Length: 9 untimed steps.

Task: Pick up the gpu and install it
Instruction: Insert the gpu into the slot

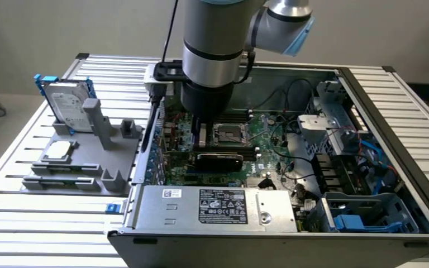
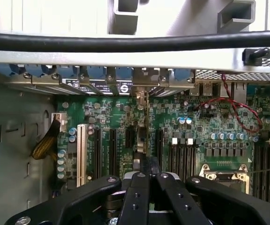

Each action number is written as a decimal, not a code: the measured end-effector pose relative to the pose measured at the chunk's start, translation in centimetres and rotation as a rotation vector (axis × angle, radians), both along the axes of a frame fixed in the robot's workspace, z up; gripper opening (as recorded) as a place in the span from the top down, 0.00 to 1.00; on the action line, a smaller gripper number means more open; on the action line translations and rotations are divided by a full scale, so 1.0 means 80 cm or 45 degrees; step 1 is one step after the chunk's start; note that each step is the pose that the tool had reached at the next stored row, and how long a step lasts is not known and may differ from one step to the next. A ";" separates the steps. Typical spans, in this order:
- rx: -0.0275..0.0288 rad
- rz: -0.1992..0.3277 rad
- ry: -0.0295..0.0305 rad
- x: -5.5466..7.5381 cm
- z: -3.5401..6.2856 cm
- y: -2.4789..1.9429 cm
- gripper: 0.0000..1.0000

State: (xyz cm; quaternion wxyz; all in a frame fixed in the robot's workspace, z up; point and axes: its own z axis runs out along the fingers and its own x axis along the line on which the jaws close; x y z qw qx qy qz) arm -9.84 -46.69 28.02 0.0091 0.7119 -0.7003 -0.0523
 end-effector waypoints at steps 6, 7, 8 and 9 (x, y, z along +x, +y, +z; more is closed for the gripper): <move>-0.0006 0.000 0.0000 0.000 -0.004 0.0041 0.89; -0.0009 0.000 -0.0001 0.000 -0.004 0.0046 0.89; -0.0015 0.000 -0.0001 0.000 -0.005 0.0047 0.89; -0.0026 0.000 0.0001 0.000 -0.005 0.0048 0.89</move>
